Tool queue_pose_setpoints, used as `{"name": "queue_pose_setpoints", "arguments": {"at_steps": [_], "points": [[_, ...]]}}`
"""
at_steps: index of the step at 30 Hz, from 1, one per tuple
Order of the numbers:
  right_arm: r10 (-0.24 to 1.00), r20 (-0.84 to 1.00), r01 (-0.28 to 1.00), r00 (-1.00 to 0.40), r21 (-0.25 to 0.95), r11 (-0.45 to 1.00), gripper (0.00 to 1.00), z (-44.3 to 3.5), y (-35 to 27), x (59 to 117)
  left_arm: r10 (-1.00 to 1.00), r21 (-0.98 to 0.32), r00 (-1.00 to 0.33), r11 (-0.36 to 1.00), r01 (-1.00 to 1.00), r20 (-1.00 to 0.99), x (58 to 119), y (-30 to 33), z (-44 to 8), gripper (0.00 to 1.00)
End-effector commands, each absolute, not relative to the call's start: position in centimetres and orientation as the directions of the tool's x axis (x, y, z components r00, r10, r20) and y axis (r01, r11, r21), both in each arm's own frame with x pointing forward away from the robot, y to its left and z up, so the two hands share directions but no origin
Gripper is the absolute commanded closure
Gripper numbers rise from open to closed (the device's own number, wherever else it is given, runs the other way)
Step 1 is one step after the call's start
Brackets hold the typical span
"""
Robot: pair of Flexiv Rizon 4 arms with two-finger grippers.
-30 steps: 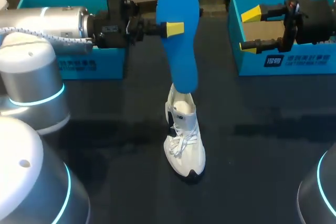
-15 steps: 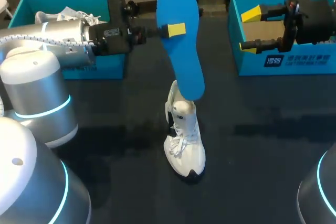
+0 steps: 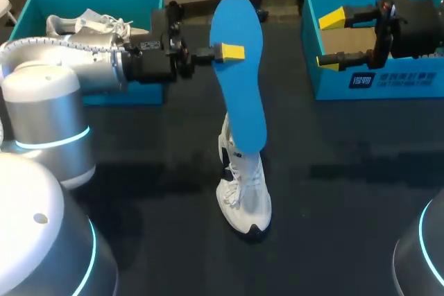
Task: Take the shoe out of the shoebox, open the shoe tongue, remove and reinsert the insole, then place the shoe into the shoebox
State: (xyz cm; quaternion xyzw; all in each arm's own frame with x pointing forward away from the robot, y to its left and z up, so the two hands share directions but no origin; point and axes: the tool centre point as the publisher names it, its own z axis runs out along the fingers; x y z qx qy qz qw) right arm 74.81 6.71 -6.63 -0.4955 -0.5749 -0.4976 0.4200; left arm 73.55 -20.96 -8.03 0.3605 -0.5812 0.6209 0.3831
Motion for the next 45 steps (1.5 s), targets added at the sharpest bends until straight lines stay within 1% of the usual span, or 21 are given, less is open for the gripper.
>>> {"name": "queue_pose_setpoints", "arguments": {"at_steps": [1, 4, 5, 10, 12, 13, 15, 16, 18, 20, 25, 33, 36, 44, 45], "points": [[0.165, 0.973, 0.987, -0.158, 0.158, 0.014, 0.0, -6.5, 6.8, 74.7, 0.066, -0.387, -0.385, 0.018, -0.922, 0.92, 74.4, -21.2, -8.6, 1.0], [0.218, 0.965, 0.99, -0.143, 0.144, 0.011, 0.0, -6.1, 7.2, 74.5, 0.064, -0.366, -0.364, 0.019, -0.93, 0.929, 74.6, -21.3, -8.8, 1.0], [0.245, 0.96, 0.99, -0.136, 0.138, 0.006, 0.0, -5.9, 7.4, 74.3, 0.064, -0.339, -0.337, 0.021, -0.941, 0.939, 74.7, -21.5, -9.0, 1.0], [0.327, 0.935, 0.988, -0.138, 0.153, -0.021, 0.0, -4.7, 7.8, 73.6, 0.059, -0.273, -0.272, 0.02, -0.962, 0.961, 75.0, -21.7, -9.5, 1.0], [0.345, 0.927, 0.987, -0.143, 0.162, -0.025, 0.0, -4.3, 8.0, 73.4, 0.058, -0.249, -0.248, 0.023, -0.968, 0.967, 75.3, -21.8, -9.8, 1.0], [0.353, 0.924, 0.985, -0.149, 0.168, -0.025, 0.0, -4.2, 8.1, 73.3, 0.06, -0.211, -0.209, 0.026, -0.977, 0.976, 75.4, -21.9, -10.0, 1.0], [0.357, 0.92, 0.983, -0.16, 0.181, -0.027, 0.0, -3.9, 8.2, 73.1, 0.059, -0.193, -0.191, 0.031, -0.981, 0.98, 75.6, -22.0, -10.2, 1.0], [0.385, 0.91, 0.983, -0.156, 0.18, -0.026, 0.0, -3.7, 8.5, 73.0, 0.065, -0.163, -0.16, 0.04, -0.986, 0.985, 75.9, -22.0, -10.4, 1.0], [0.409, 0.9, 0.983, -0.154, 0.18, -0.025, 0.0, -3.4, 8.8, 72.9, 0.068, -0.172, -0.169, 0.043, -0.984, 0.983, 76.1, -22.1, -10.6, 1.0], [0.455, 0.879, 0.985, -0.14, 0.169, -0.023, 0.0, -3.1, 9.1, 72.7, 0.078, -0.143, -0.139, 0.058, -0.988, 0.987, 76.4, -22.2, -11.0, 1.0], [0.532, 0.839, 0.986, -0.119, 0.163, -0.037, 0.0, -2.2, 9.7, 72.4, 0.083, -0.133, -0.126, 0.09, -0.987, 0.989, 77.1, -22.3, -11.8, 1.0], [0.649, 0.752, 0.985, -0.112, 0.171, -0.029, 0.0, -0.7, 11.1, 72.3, 0.103, -0.12, -0.111, 0.091, -0.989, 0.989, 77.5, -22.8, -12.5, 1.0], [0.672, 0.732, 0.984, -0.112, 0.174, -0.025, 0.0, -0.3, 11.7, 72.4, 0.108, -0.111, -0.1, 0.094, -0.989, 0.989, 77.5, -23.1, -12.6, 1.0], [0.784, 0.617, 0.987, -0.064, 0.157, -0.042, 0.0, 0.6, 13.1, 72.6, 0.104, -0.081, -0.072, 0.087, -0.993, 0.992, 77.5, -24.3, -12.7, 1.0], [0.805, 0.59, 0.987, -0.054, 0.155, -0.047, 0.0, 0.8, 13.3, 72.6, 0.089, -0.094, -0.087, 0.086, -0.992, 0.992, 77.5, -24.4, -12.6, 1.0]]}}
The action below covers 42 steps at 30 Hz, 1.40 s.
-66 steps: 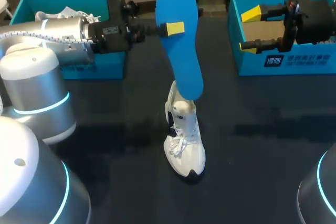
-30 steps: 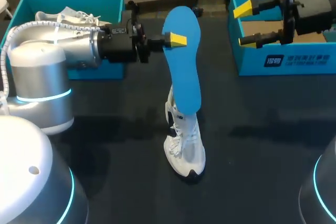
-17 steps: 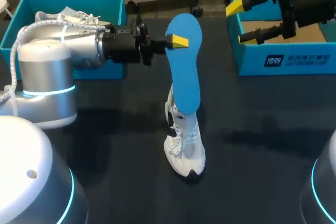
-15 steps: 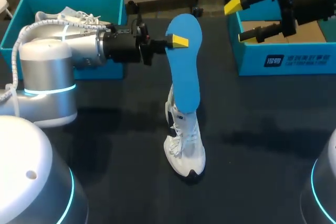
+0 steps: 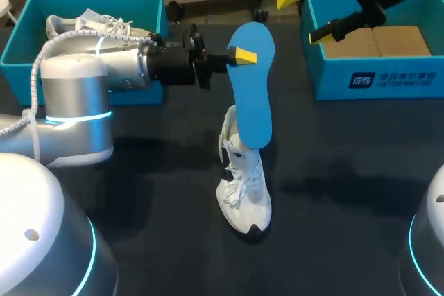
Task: Take the shoe out of the shoebox, open the shoe tongue, remove and reinsert the insole, then place the shoe into the shoebox
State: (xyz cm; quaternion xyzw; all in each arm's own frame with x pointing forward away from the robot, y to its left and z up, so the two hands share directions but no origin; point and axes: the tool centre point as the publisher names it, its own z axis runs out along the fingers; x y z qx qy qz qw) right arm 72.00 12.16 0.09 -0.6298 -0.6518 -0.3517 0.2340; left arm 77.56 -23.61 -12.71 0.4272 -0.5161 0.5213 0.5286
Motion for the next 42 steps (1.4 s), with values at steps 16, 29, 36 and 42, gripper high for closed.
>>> {"name": "queue_pose_setpoints", "arguments": {"at_steps": [16, 29, 36, 42], "points": [[0.946, 0.324, 0.985, 0.012, 0.159, -0.067, 0.0, 1.0, 15.1, 73.4, 0.064, -0.092, -0.087, 0.082, -0.992, 0.994, 77.3, -24.6, -12.5, 1.0], [0.987, 0.154, 0.981, 0.04, 0.183, -0.069, 0.0, 0.1, 15.0, 73.6, 0.064, -0.092, -0.087, 0.082, -0.992, 0.994, 77.3, -24.6, -12.5, 1.0], [0.995, 0.098, 0.98, 0.023, 0.192, -0.042, 0.0, -0.3, 15.4, 73.8, 0.064, -0.092, -0.087, 0.082, -0.992, 0.994, 77.3, -24.6, -12.5, 1.0], [0.998, 0.064, 0.98, 0.01, 0.196, -0.022, 0.0, -0.5, 15.5, 73.8, 0.064, -0.092, -0.087, 0.082, -0.992, 0.994, 77.3, -24.6, -12.5, 1.0]]}}
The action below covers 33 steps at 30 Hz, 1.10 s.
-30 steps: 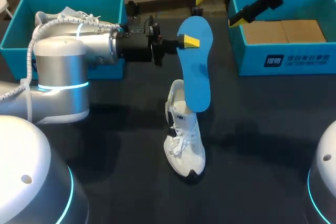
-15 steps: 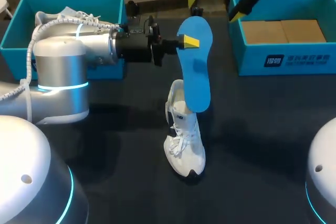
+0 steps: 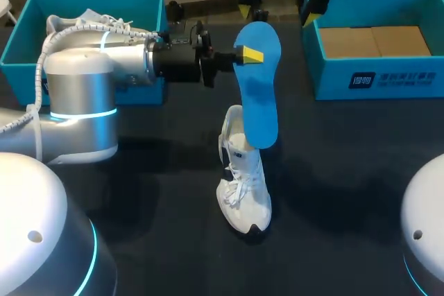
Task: Take the shoe out of the shoebox, open the shoe tongue, remove and reinsert the insole, then place the shoe into the shoebox
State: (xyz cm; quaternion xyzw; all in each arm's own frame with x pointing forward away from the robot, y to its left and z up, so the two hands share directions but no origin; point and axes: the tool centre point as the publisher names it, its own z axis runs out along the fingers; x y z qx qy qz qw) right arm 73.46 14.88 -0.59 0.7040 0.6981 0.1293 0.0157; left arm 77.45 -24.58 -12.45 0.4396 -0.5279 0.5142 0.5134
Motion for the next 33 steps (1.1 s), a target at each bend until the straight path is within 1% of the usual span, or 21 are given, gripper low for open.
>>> {"name": "queue_pose_setpoints", "arguments": {"at_steps": [1, 23, 24, 26, 28, 31, 33], "points": [[0.998, 0.062, 0.98, 0.007, 0.198, -0.019, 0.0, -0.5, 15.5, 73.9, 0.064, -0.092, -0.087, 0.082, -0.992, 0.994, 77.3, -24.6, -12.5, 1.0], [0.998, 0.063, 0.98, 0.001, 0.2, -0.014, 0.0, -0.5, 15.3, 73.9, 0.064, -0.092, -0.087, 0.082, -0.992, 0.994, 77.3, -24.6, -12.5, 1.0], [0.993, 0.121, 0.977, 0.0, 0.211, -0.026, 0.0, -0.2, 14.9, 74.0, 0.064, -0.092, -0.087, 0.082, -0.992, 0.994, 77.3, -24.6, -12.5, 1.0], [0.993, 0.116, 0.977, 0.0, 0.212, -0.025, 0.0, 0.0, 14.2, 74.1, 0.064, -0.092, -0.087, 0.082, -0.992, 0.994, 77.3, -24.6, -12.5, 1.0], [0.987, 0.161, 0.973, 0.005, 0.226, -0.042, 0.0, 0.2, 13.5, 74.0, 0.064, -0.092, -0.087, 0.082, -0.992, 0.994, 77.3, -24.6, -12.5, 1.0], [0.982, 0.189, 0.969, -0.016, 0.246, -0.032, 0.0, 0.3, 12.7, 74.0, 0.064, -0.092, -0.087, 0.082, -0.992, 0.994, 77.3, -24.6, -12.5, 1.0], [0.966, 0.259, 0.963, -0.026, 0.264, -0.045, 0.0, 0.3, 12.3, 73.9, 0.064, -0.092, -0.087, 0.082, -0.992, 0.994, 77.3, -24.6, -12.5, 1.0]]}}
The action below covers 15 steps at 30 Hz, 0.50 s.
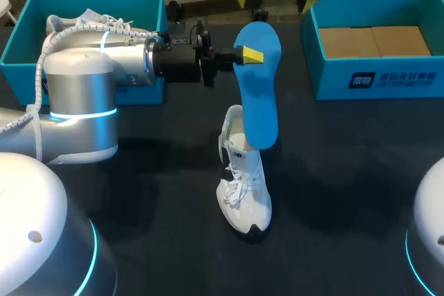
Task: Take the shoe out of the shoebox, open the shoe tongue, remove and reinsert the insole, then place the shoe into the shoebox
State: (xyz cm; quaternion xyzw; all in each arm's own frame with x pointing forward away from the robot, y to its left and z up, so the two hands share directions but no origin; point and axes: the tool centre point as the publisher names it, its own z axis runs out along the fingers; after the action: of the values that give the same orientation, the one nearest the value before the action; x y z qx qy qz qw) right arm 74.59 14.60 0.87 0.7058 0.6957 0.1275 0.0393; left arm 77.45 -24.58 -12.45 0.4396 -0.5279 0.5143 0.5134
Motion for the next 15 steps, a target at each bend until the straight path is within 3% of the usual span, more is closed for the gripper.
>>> {"name": "queue_pose_setpoints", "arguments": {"at_steps": [1, 9, 15], "points": [[0.96, 0.28, 0.964, -0.033, 0.263, -0.044, 0.0, 0.3, 12.0, 73.9, 0.064, -0.092, -0.087, 0.082, -0.992, 0.994, 77.3, -24.6, -12.5, 1.0], [0.876, 0.473, 0.944, -0.092, 0.323, -0.075, 0.0, 0.5, 10.7, 73.6, 0.064, -0.092, -0.087, 0.082, -0.992, 0.994, 77.3, -24.6, -12.5, 1.0], [0.846, 0.518, 0.944, -0.125, 0.323, -0.058, 0.0, 0.7, 10.0, 73.5, 0.064, -0.092, -0.087, 0.082, -0.992, 0.994, 77.3, -24.6, -12.5, 1.0]]}}
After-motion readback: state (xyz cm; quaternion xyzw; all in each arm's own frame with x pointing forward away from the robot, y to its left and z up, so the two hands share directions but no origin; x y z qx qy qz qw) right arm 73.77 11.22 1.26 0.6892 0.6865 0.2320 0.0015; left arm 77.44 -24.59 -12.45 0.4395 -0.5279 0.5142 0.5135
